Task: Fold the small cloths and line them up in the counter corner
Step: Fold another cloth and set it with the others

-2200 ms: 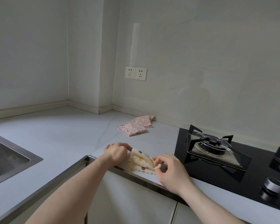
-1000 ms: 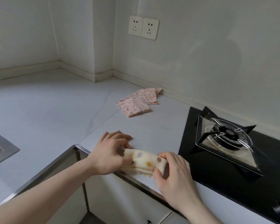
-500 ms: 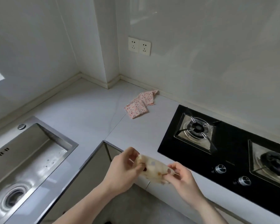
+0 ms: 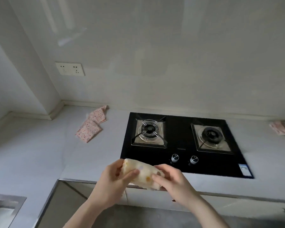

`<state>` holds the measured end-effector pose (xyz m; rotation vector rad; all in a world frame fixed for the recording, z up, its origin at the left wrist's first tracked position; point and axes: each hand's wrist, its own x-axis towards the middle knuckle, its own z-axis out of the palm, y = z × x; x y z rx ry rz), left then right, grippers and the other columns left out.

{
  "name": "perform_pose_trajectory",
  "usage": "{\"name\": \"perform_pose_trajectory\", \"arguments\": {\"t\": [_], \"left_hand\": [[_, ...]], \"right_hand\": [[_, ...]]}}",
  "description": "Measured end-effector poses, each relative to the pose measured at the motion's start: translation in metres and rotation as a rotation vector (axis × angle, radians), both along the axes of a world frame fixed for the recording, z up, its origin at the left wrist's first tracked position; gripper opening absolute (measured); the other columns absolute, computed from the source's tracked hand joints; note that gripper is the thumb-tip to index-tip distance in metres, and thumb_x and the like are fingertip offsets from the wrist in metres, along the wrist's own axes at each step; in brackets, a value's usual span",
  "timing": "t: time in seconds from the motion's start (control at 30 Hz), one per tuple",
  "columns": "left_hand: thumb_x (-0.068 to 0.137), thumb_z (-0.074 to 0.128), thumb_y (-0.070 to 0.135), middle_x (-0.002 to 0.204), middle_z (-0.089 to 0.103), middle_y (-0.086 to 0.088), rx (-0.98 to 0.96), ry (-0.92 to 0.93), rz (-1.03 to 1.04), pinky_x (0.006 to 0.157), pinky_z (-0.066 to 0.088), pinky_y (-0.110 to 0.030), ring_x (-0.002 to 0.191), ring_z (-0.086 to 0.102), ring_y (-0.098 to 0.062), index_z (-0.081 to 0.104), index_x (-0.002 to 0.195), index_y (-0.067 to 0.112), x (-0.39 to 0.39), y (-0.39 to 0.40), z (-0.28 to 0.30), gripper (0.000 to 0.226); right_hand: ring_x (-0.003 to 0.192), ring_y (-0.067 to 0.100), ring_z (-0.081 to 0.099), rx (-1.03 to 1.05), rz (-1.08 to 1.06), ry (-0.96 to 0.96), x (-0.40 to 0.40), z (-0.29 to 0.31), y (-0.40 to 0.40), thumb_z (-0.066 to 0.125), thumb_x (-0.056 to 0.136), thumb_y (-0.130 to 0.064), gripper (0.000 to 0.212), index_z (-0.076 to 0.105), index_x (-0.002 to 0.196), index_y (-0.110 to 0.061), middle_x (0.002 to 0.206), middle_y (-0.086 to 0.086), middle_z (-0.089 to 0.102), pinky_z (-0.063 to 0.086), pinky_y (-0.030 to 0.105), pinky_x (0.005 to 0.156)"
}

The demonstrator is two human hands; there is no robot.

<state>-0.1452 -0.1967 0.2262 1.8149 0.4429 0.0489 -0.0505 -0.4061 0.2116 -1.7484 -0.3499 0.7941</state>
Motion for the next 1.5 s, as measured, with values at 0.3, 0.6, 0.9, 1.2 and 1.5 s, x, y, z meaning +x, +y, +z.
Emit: {"name": "perform_pose_trajectory", "arguments": {"t": [0.3,0.6,0.9,1.2,1.5], "left_hand": [[0.093,0.069,0.048,0.07,0.066,0.002,0.089,0.051,-0.332,0.063,0.052,-0.031,0.064,0.058,-0.018,0.063,0.077,0.019,0.114,-0.023,-0.01,0.034],[0.094,0.067,0.045,0.066,0.062,0.008,0.348,-0.145,-0.577,0.056,0.043,-0.023,0.06,0.057,-0.01,0.063,0.071,0.024,0.212,-0.152,0.013,0.031],[0.095,0.067,0.043,0.073,0.072,0.007,0.338,-0.071,-0.556,0.069,0.059,-0.037,0.068,0.07,-0.012,0.072,0.079,0.028,0.293,-0.305,0.002,0.022],[0.093,0.061,0.054,0.07,0.072,0.004,0.394,0.042,-0.517,0.072,0.06,-0.032,0.065,0.069,-0.01,0.071,0.078,0.026,0.326,-0.368,0.008,0.033],[0.097,0.063,0.041,0.083,0.075,0.015,0.451,0.143,-0.561,0.075,0.059,-0.023,0.077,0.07,0.0,0.07,0.091,0.035,0.347,-0.356,-0.01,0.011]], "right_hand": [[0.095,0.008,0.071,-0.111,-0.277,-0.195,0.048,0.013,-0.064,0.073,0.093,-0.035,0.019,0.073,0.111,-0.029,0.101,-0.008,0.076,0.054,0.023,0.077],[0.092,0.005,0.07,-0.119,-0.62,-0.142,0.077,0.018,-0.192,0.074,0.09,-0.044,0.024,0.072,0.11,-0.031,0.1,-0.012,0.075,0.056,0.022,0.077],[0.079,0.008,0.071,-0.16,-0.643,-0.177,0.154,0.011,-0.345,0.07,0.094,-0.041,0.015,0.074,0.097,-0.027,0.086,-0.006,0.076,0.055,0.024,0.071],[0.081,0.009,0.074,-0.152,-0.758,-0.112,0.209,0.002,-0.433,0.069,0.095,-0.039,0.024,0.071,0.11,-0.02,0.096,-0.005,0.077,0.055,0.019,0.067],[0.086,0.019,0.072,-0.14,-1.135,0.209,0.247,-0.057,-0.491,0.071,0.096,-0.026,0.018,0.071,0.106,-0.011,0.094,0.006,0.075,0.059,0.031,0.071]]}}
